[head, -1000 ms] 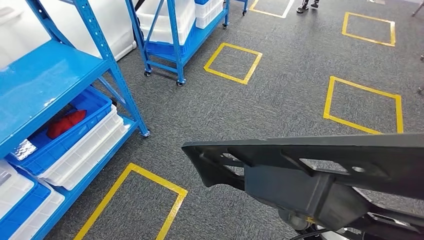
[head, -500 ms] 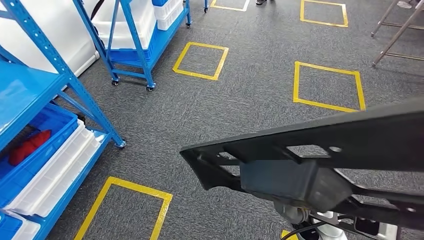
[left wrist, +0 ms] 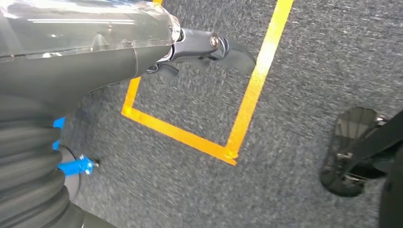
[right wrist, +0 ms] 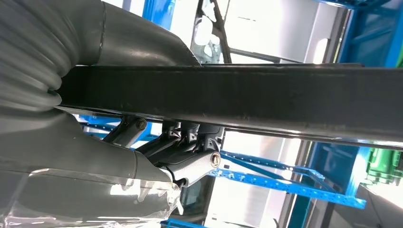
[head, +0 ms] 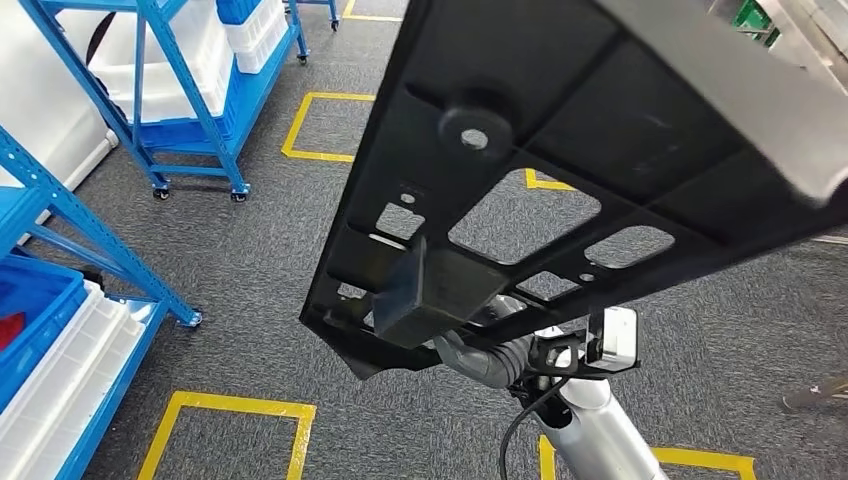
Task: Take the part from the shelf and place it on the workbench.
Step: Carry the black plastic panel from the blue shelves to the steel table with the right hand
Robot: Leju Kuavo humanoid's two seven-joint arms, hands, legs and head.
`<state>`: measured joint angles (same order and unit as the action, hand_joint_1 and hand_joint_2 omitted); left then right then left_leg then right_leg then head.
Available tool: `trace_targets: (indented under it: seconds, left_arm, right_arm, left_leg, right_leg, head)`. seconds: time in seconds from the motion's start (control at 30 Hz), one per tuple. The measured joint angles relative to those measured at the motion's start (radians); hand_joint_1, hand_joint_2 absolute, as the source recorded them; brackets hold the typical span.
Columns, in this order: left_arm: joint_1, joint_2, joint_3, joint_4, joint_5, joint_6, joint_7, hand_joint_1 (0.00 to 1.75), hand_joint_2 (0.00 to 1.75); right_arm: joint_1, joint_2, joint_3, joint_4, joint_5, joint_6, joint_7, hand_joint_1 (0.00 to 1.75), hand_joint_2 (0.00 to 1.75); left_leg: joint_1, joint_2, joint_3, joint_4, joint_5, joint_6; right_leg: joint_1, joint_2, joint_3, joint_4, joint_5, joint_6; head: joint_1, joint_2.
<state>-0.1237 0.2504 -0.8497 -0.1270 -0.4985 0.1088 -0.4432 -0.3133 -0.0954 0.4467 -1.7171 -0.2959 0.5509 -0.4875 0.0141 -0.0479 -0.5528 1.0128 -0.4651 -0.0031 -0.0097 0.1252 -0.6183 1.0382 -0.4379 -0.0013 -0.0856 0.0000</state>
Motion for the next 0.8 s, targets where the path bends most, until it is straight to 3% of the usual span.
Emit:
trace_targets:
  seconds: [0.03,0.1,0.17,0.2,0.23,0.27,0.33,0.4,0.47,0.5,0.53,0.57,0.63,0.7,0.73,0.8]
  left_arm:
    - [-0.001,0.000,0.003,0.000,-0.002,0.002,-0.002,0.00,1.75]
    - [0.001,0.000,0.010,0.000,-0.003,0.004,-0.003,0.00,1.75]
    - [0.007,0.000,0.015,0.000,-0.003,0.004,-0.002,0.00,1.75]
    - [0.009,0.000,0.018,0.000,-0.004,0.004,0.000,0.00,1.75]
    - [0.010,-0.001,0.021,0.000,-0.004,0.004,0.003,0.00,1.75]
    - [0.011,-0.002,0.024,0.000,-0.005,0.003,0.005,0.00,1.75]
    - [0.012,-0.005,0.029,0.000,-0.005,0.003,0.009,0.00,1.75]
    - [0.013,-0.008,0.030,0.000,-0.005,0.003,0.010,0.00,1.75]
    - [0.013,-0.012,0.030,0.000,-0.005,0.002,0.010,0.00,1.75]
    - [0.012,-0.015,0.030,-0.001,-0.005,0.002,0.011,0.00,1.75]
    - [0.011,-0.018,0.030,-0.001,-0.005,0.002,0.012,0.00,1.75]
    - [0.011,-0.020,0.030,-0.001,-0.005,0.003,0.013,0.00,1.75]
    - [0.014,-0.026,0.030,-0.002,-0.005,0.002,0.018,0.00,1.75]
    - [0.018,-0.031,0.029,-0.002,-0.005,0.002,0.024,0.00,1.75]
    - [0.019,-0.034,0.028,-0.002,-0.005,0.002,0.026,0.00,1.75]
    - [0.018,-0.038,0.026,-0.002,-0.005,0.000,0.029,0.00,1.75]
  right_arm:
    - [-0.021,0.000,0.009,0.011,-0.008,-0.003,0.003,1.75,1.75]
    - [-0.058,0.002,0.025,0.031,-0.022,-0.009,0.008,1.75,1.75]
    - [-0.082,0.005,0.037,0.046,-0.033,-0.014,0.012,1.75,1.75]
    - [-0.089,0.005,0.040,0.052,-0.039,-0.015,0.014,1.75,1.75]
    - [-0.094,0.005,0.042,0.056,-0.045,-0.018,0.017,1.75,1.75]
    - [-0.100,0.005,0.044,0.059,-0.051,-0.020,0.021,1.75,1.75]
    - [-0.115,0.005,0.044,0.063,-0.062,-0.027,0.025,1.75,1.75]
    - [-0.125,0.005,0.043,0.064,-0.069,-0.030,0.026,1.75,1.75]
    - [-0.125,0.003,0.037,0.065,-0.076,-0.030,0.027,1.75,1.75]
    - [-0.124,0.001,0.033,0.066,-0.079,-0.030,0.027,1.75,1.75]
    - [-0.122,0.000,0.029,0.066,-0.081,-0.030,0.027,1.75,1.75]
    - [-0.121,-0.001,0.025,0.065,-0.083,-0.029,0.027,1.75,1.75]
    - [-0.111,-0.002,0.017,0.066,-0.085,-0.028,0.025,1.75,1.75]
    - [-0.095,-0.004,0.008,0.067,-0.085,-0.027,0.023,1.75,1.75]
    - [-0.088,-0.005,0.002,0.067,-0.084,-0.027,0.021,1.75,1.75]
    - [-0.083,-0.006,-0.009,0.068,-0.081,-0.028,0.017,1.75,1.75]
  left_leg:
    - [0.001,0.012,0.002,-0.005,0.004,0.008]
    - [-0.002,0.039,0.004,-0.011,0.007,0.018]
    - [-0.005,0.066,0.003,-0.011,0.005,0.022]
    - [-0.005,0.079,0.003,-0.011,0.003,0.021]
    - [-0.005,0.091,0.004,-0.010,0.002,0.020]
    - [-0.005,0.102,0.006,-0.010,0.000,0.019]
    - [-0.009,0.123,0.011,-0.009,-0.006,0.012]
    - [-0.014,0.142,0.015,-0.008,-0.012,0.002]
    - [-0.015,0.163,0.019,-0.009,-0.017,-0.009]
    - [-0.013,0.159,0.021,-0.006,-0.022,-0.014]
    - [-0.010,0.141,0.017,0.009,-0.035,-0.019]
    - [-0.007,0.115,0.004,0.042,-0.057,-0.023]
    - [-0.003,0.067,-0.055,0.168,-0.119,-0.026]
    - [-0.002,0.058,-0.114,0.276,-0.147,-0.029]
    - [-0.002,0.057,-0.122,0.279,-0.132,-0.029]
    - [0.001,0.042,-0.089,0.178,-0.055,-0.027]
  right_leg:
    - [0.002,-0.024,-0.009,0.017,-0.011,0.004]
    - [0.004,-0.089,-0.054,0.111,-0.065,0.009]
    - [0.001,-0.115,-0.116,0.241,-0.121,0.015]
    - [-0.001,-0.118,-0.132,0.274,-0.126,0.017]
    - [-0.002,-0.122,-0.129,0.268,-0.111,0.018]
    - [-0.003,-0.129,-0.104,0.222,-0.082,0.018]
    - [0.003,-0.169,-0.031,0.080,-0.023,0.011]
    - [0.012,-0.197,0.007,0.000,-0.007,-0.002]
    - [0.016,-0.181,0.006,-0.009,-0.008,-0.015]
    - [0.015,-0.169,0.007,-0.013,-0.006,-0.021]
    - [0.013,-0.157,0.010,-0.017,-0.004,-0.027]
    - [0.010,-0.146,0.012,-0.021,-0.002,-0.032]
    - [0.008,-0.122,0.014,-0.023,-0.001,-0.039]
    - [0.010,-0.095,0.014,-0.021,-0.001,-0.040]
    - [0.010,-0.080,0.014,-0.019,-0.002,-0.040]
    - [0.008,-0.050,0.015,-0.012,-0.005,-0.036]
  head:
    - [0.000,0.000]
    - [0.000,0.000]
    - [0.000,0.000]
    - [0.000,0.000]
    - [0.000,0.000]
    - [0.000,0.000]
    - [0.000,0.000]
    - [0.000,0.000]
    - [0.000,0.000]
    - [0.000,0.000]
    - [0.000,0.000]
    - [0.000,0.000]
    - [0.000,0.000]
    - [0.000,0.000]
    - [0.000,0.000]
    - [0.000,0.000]
